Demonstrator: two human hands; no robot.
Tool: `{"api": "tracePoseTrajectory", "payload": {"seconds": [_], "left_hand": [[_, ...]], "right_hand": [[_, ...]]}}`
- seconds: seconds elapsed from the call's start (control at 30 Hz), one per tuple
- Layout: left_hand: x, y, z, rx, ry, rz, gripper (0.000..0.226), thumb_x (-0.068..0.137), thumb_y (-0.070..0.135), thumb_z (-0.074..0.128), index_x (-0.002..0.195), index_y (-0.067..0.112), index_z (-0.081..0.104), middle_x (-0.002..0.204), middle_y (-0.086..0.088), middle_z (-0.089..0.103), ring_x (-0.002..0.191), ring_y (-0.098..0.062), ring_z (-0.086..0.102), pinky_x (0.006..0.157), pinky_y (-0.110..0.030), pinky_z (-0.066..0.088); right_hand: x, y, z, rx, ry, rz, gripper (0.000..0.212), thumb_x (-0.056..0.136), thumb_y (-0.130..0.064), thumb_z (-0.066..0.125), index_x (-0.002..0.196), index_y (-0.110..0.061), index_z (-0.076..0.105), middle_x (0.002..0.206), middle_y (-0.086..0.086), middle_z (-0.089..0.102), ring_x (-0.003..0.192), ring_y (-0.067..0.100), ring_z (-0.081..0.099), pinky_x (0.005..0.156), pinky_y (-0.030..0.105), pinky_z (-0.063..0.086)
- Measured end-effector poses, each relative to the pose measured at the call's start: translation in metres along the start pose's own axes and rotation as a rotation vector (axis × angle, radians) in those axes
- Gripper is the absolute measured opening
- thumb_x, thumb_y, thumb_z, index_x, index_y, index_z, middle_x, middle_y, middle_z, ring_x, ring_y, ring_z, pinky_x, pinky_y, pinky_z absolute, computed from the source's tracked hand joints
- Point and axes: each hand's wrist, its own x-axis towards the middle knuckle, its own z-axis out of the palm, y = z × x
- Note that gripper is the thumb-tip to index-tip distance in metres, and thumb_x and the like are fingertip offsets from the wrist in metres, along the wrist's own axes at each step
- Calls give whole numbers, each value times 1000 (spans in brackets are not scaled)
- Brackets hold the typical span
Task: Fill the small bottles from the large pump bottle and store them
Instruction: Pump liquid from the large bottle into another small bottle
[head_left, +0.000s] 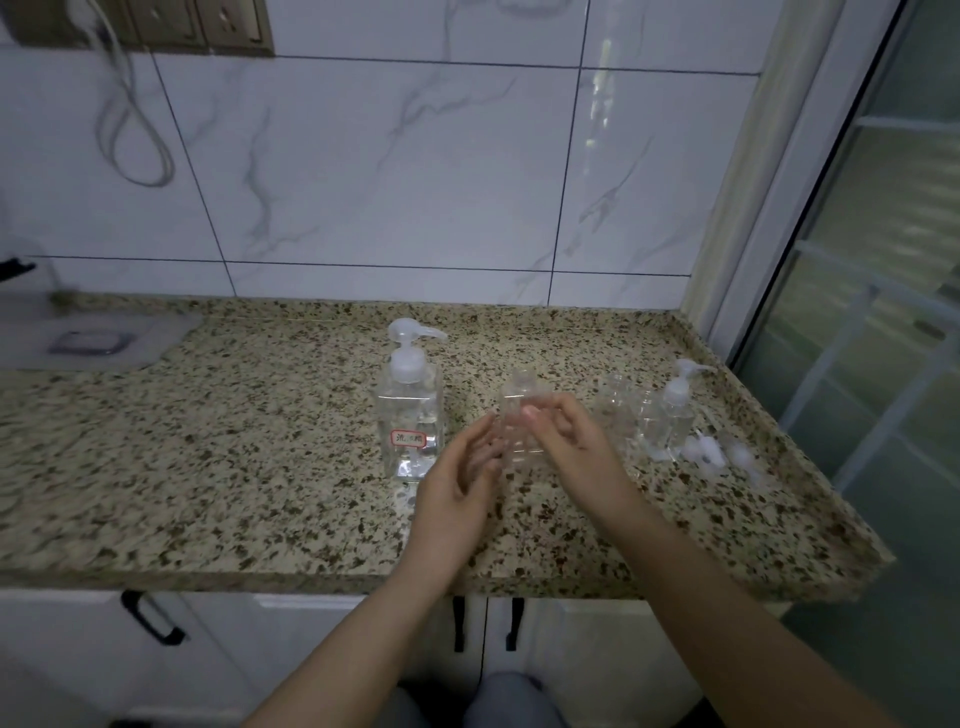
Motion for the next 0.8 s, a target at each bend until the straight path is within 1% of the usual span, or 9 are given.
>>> {"api": "tracePoseTrajectory", "payload": {"seconds": [0.13,0.23,0.27,0.37,0.4,0.5,0.53,0.63,0.8], "left_hand": [[-6,16,-27,159,-7,193,34,99,10,58,128,26,61,121,17,67,111,-2,64,91,-23,54],[3,36,-50,259,74,362,27,96,10,58,118,23,65,115,13,68,103,-6,66,86,-24,56],[9,42,-57,283,141,409,27,95,7,57,116,20,66,114,11,67,102,-7,65,85,-23,55],[34,59,-78,301,329,415,24,96,2,55,112,17,65,110,9,67,100,-5,63,83,-19,53],[43,64,-84,312,360,401,23,96,2,55,110,18,65,109,9,67,99,-3,63,83,-17,53],[69,77,-94,342,369,372,19,97,7,55,109,19,65,104,10,69,96,-2,65,80,-17,53],[78,82,-95,344,355,374,18,98,8,55,108,19,65,103,10,70,94,-2,66,78,-16,53],[107,99,-93,386,257,354,16,97,10,55,106,20,65,98,12,71,90,-2,66,72,-15,52],[153,114,-83,504,59,144,21,95,15,51,110,22,65,94,8,74,88,-11,68,61,-18,49]], "right_hand": [[3,-6,6,41,28,32,23,105,-30,53,120,-15,60,102,-2,77,72,13,73,58,29,60],[5,-8,18,14,-44,53,28,103,-28,55,128,-17,59,108,-4,76,82,17,75,70,44,64],[6,-9,22,25,-69,60,33,102,-26,56,134,-17,57,115,-4,74,85,12,75,71,42,65],[7,-14,32,44,-117,44,45,100,-21,62,144,-20,51,126,-9,59,82,-6,71,66,18,59],[8,-15,35,35,-120,36,48,99,-21,64,145,-23,50,126,-11,58,80,-3,72,68,19,60],[15,-19,41,7,-90,13,56,94,-19,69,146,-29,50,123,-5,62,82,14,73,80,45,64],[17,-20,43,9,-81,8,57,93,-18,70,145,-29,51,122,-3,63,85,17,73,81,47,64],[24,-23,47,30,-85,-25,52,94,-18,69,142,-28,53,121,-2,65,100,15,71,81,34,63],[33,-21,50,50,-103,-77,38,93,-20,70,124,-39,57,118,-15,65,113,4,62,80,14,56]]}}
